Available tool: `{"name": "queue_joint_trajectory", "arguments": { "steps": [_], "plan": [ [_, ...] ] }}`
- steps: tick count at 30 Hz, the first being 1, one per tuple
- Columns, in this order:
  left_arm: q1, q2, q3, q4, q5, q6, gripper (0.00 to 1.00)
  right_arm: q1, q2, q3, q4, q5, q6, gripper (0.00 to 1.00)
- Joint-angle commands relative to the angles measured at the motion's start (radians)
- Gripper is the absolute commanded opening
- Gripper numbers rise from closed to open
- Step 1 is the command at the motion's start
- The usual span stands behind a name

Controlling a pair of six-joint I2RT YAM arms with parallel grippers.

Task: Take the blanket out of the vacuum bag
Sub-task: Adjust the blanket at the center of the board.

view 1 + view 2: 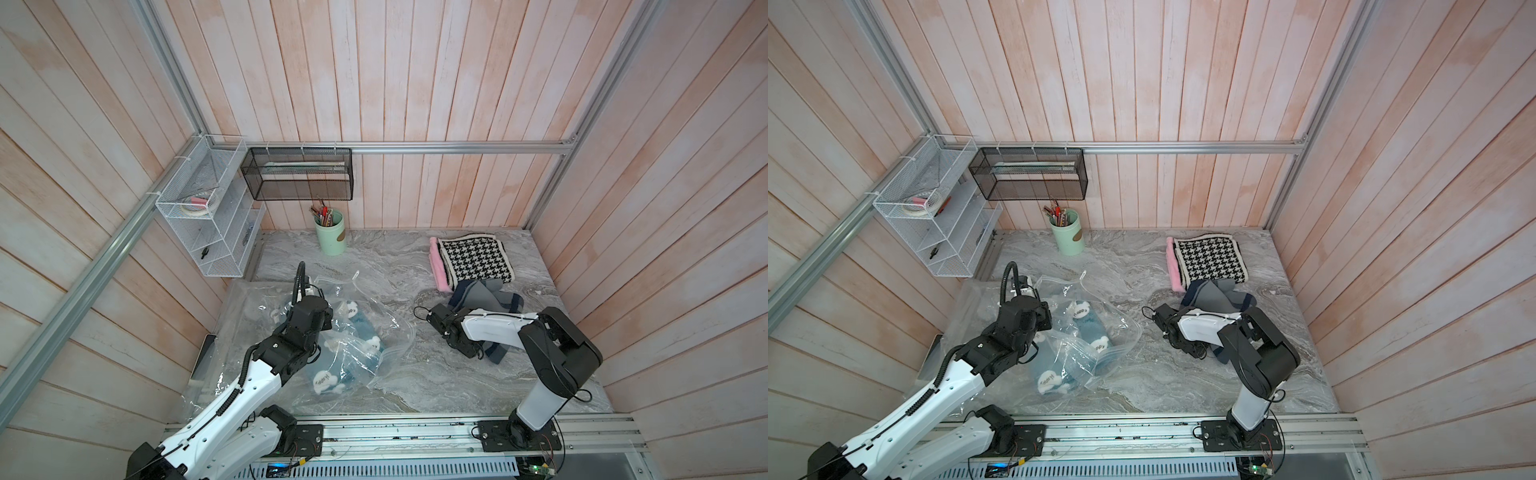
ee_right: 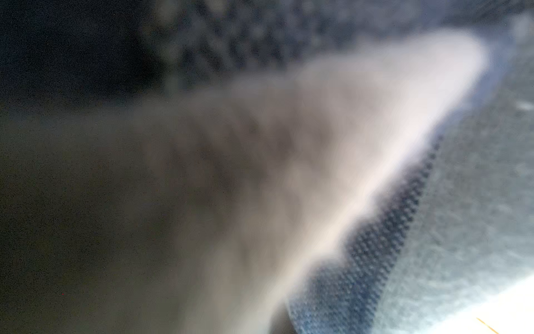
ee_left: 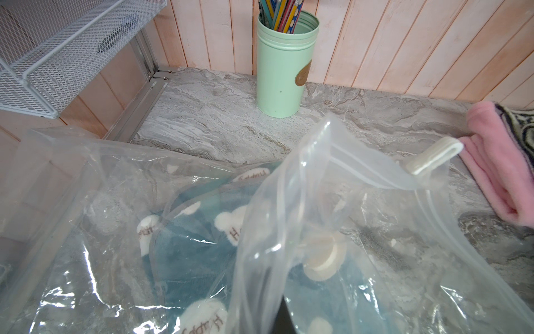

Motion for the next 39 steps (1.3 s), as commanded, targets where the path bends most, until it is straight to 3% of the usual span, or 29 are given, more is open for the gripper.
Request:
{"name": "queue_joint_trajectory", "arguments": {
  "steps": [1,6,14,31,35,39],
  "plan": [
    [0.007,-0.016,0.012,0.006,0.007,0.005,0.00,-0.044,-0.103,0.118,-0.015,-0.186,0.054,0.00],
    [0.007,-0.015,0.006,0.026,0.034,0.014,0.00,-0.111,-0.269,0.135,0.047,-0.453,0.082,0.00],
    [0.007,-0.014,0.007,0.030,0.044,0.018,0.00,-0.230,-0.339,0.139,0.056,-0.755,0.081,0.00],
    [0.007,-0.031,0.015,0.016,0.056,0.020,0.00,-0.112,-0.108,0.120,-0.003,-0.661,0.107,0.03],
    [0.007,-0.032,0.014,0.019,0.056,0.021,0.00,-0.089,-0.069,0.132,-0.006,-0.624,0.112,0.11],
    [0.008,-0.036,0.008,0.023,0.057,0.021,0.00,-0.065,-0.049,0.149,-0.014,-0.592,0.118,0.36]
  ]
}}
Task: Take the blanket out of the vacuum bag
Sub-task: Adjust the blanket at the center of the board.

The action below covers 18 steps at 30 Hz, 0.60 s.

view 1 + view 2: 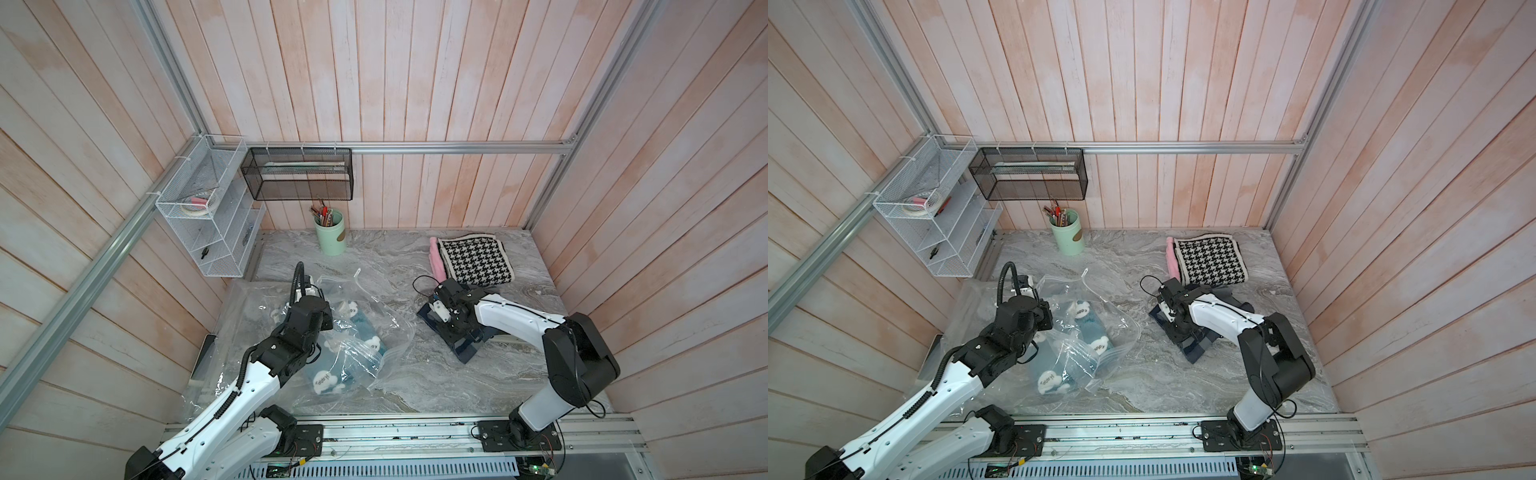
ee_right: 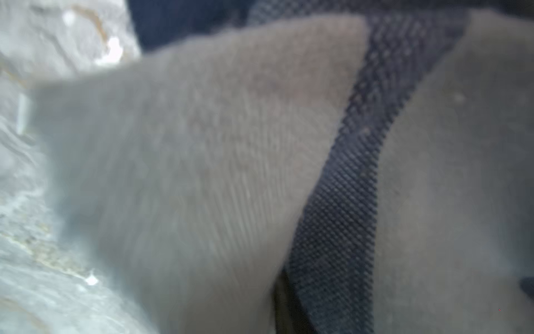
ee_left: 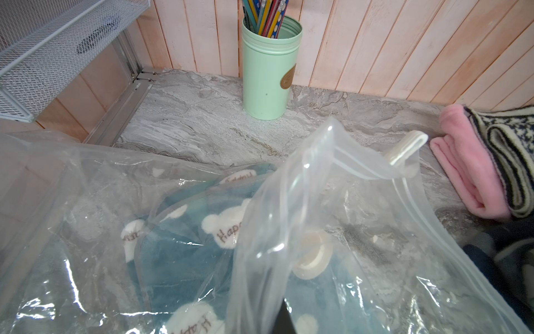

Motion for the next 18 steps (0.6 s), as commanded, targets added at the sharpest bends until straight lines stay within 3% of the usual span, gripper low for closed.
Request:
{"name": "queue_joint_trajectory", "arguments": {
  "steps": [1,8,18],
  "plan": [
    [0.006,-0.020,0.006,0.009,0.006,0.014,0.00,0.024,0.017,0.025,-0.025,0.045,0.006,0.40],
    [0.005,-0.016,0.000,0.020,0.010,0.018,0.00,0.080,0.035,0.070,-0.016,0.084,0.006,0.57],
    [0.005,-0.022,-0.002,0.021,0.011,0.020,0.00,0.112,0.212,0.167,-0.015,0.213,-0.017,0.59]
  ]
}}
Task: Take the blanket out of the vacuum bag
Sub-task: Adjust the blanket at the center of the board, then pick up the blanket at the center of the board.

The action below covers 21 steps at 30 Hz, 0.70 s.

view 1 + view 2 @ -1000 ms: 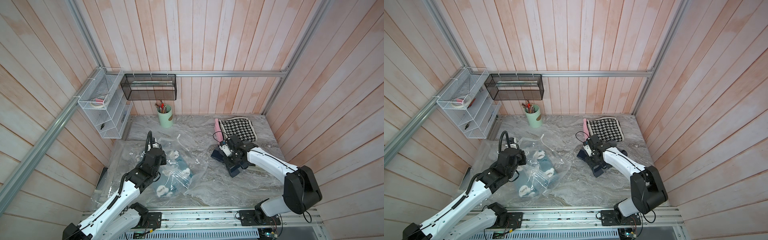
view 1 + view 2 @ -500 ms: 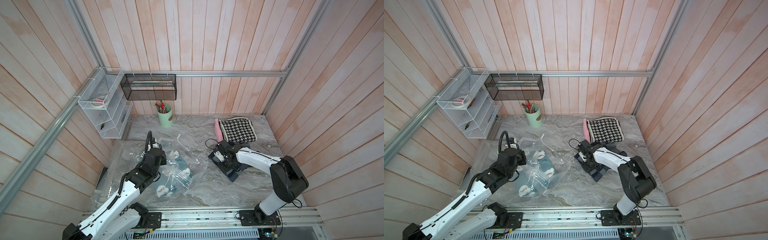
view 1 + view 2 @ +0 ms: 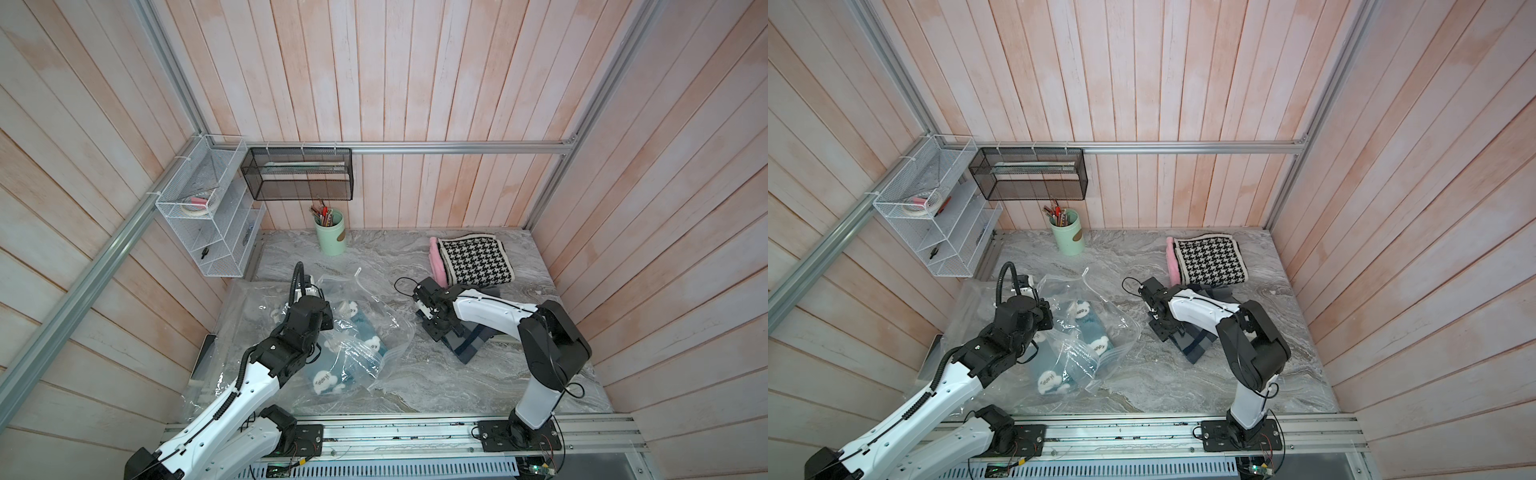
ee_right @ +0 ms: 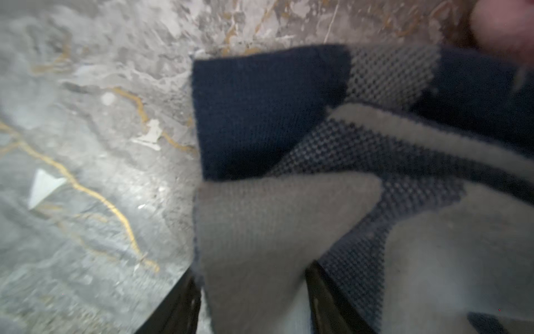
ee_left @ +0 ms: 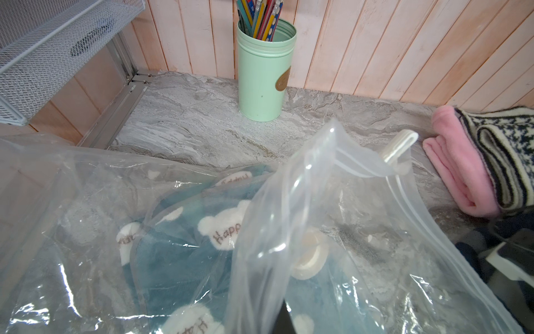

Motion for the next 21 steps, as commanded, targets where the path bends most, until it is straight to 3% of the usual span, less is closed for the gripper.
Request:
{"name": "queue_joint_trajectory", "arguments": {
  "steps": [1,7,9,12,14,17,21],
  "plan": [
    [0.005,-0.014,-0.004,0.014,-0.004,0.014,0.00,0.009,0.051,0.019,0.003,0.070,-0.013,0.59],
    [0.005,-0.010,-0.002,0.015,-0.009,0.016,0.00,0.009,0.134,0.007,0.036,0.039,-0.004,0.52],
    [0.006,-0.011,0.000,0.015,-0.009,0.018,0.00,0.007,0.147,-0.003,0.054,-0.010,-0.005,0.36],
    [0.006,-0.010,0.000,0.012,-0.010,0.018,0.00,-0.007,0.150,-0.015,0.076,-0.091,0.010,0.24],
    [0.006,-0.015,0.001,0.009,-0.011,0.018,0.00,-0.036,0.131,-0.023,0.096,-0.169,0.019,0.00],
    [0.005,-0.025,0.002,0.005,-0.012,0.018,0.00,-0.085,0.047,-0.054,0.159,-0.232,0.035,0.00],
    [0.006,-0.030,0.004,0.003,-0.007,0.017,0.00,-0.183,-0.105,-0.075,0.221,-0.425,0.068,0.00]
  ]
}}
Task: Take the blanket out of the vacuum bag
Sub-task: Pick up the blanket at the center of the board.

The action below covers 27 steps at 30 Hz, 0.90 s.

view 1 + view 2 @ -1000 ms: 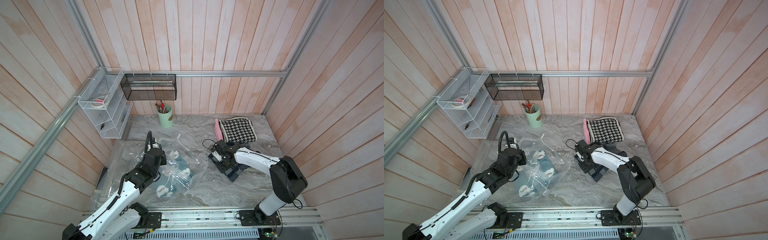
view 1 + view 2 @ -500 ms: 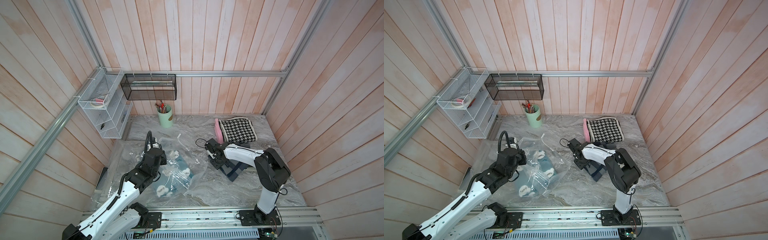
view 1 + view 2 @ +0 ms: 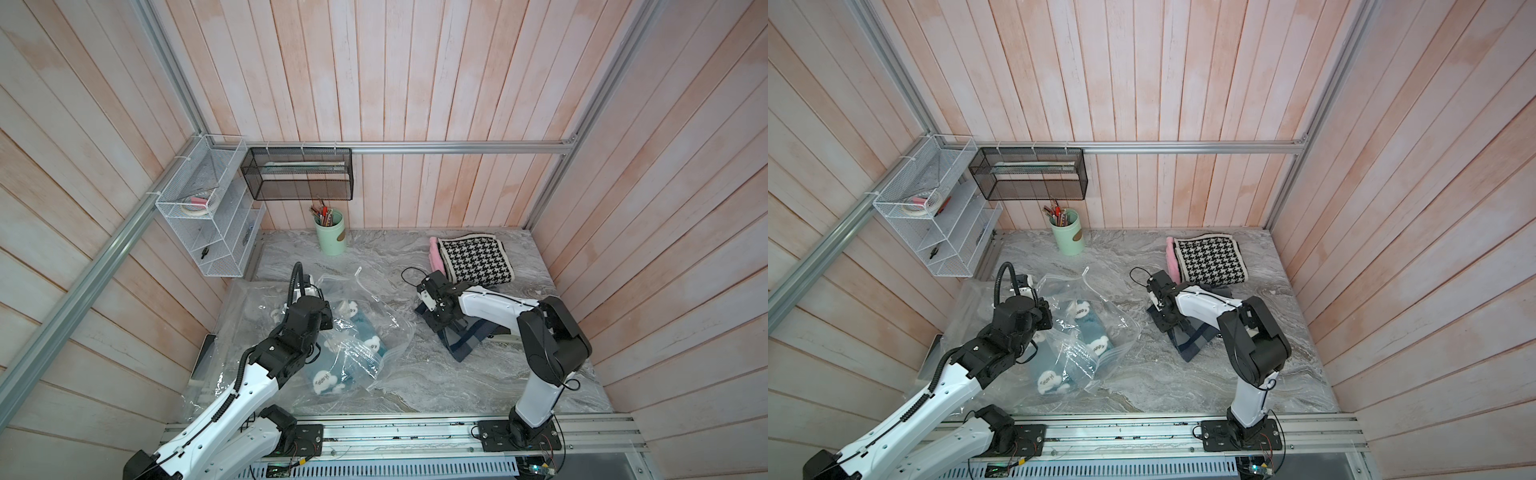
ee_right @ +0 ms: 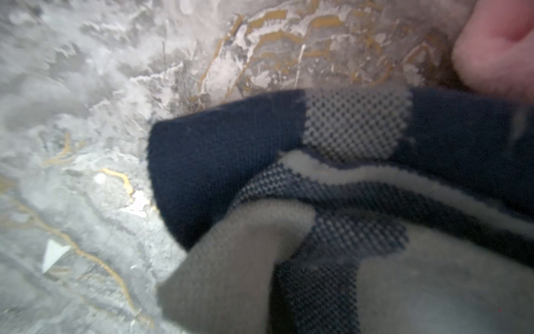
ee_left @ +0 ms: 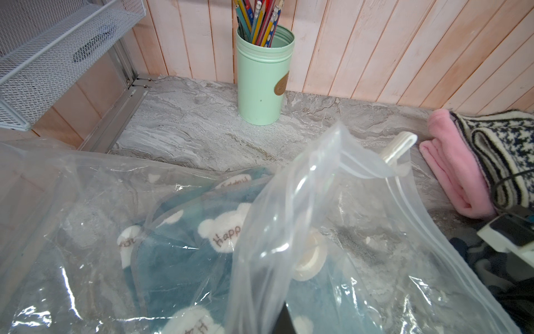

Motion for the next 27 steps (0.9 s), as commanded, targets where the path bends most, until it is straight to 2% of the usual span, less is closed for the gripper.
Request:
{"name": "queue_joint_trajectory", "arguments": {
  "steps": [1,4,6,13,16,19,24,27],
  "plan": [
    [0.006,-0.016,0.004,0.001,-0.005,0.009,0.00,-0.081,-0.110,-0.031,0.072,-0.266,0.046,0.00],
    [0.006,-0.020,0.004,0.000,-0.002,0.008,0.00,-0.175,-0.257,-0.050,0.144,-0.474,0.091,0.00],
    [0.005,-0.025,0.002,0.000,0.000,0.007,0.00,-0.230,-0.337,-0.059,0.188,-0.571,0.136,0.00],
    [0.006,-0.029,0.003,-0.001,0.003,0.004,0.00,-0.363,-0.502,-0.028,0.194,-0.679,0.200,0.00],
    [0.005,-0.032,0.001,0.000,0.007,0.004,0.00,-0.458,-0.561,-0.051,0.265,-0.765,0.281,0.00],
    [0.005,-0.038,-0.002,0.006,0.012,0.007,0.00,-0.564,-0.623,-0.110,0.412,-0.871,0.420,0.00],
    [0.006,-0.035,-0.002,0.010,0.025,0.009,0.00,-0.729,-0.744,-0.235,0.701,-0.879,0.683,0.00],
    [0.005,-0.029,0.001,0.011,0.029,0.010,0.00,-0.804,-0.791,-0.264,0.778,-0.856,0.757,0.00]
  ]
}}
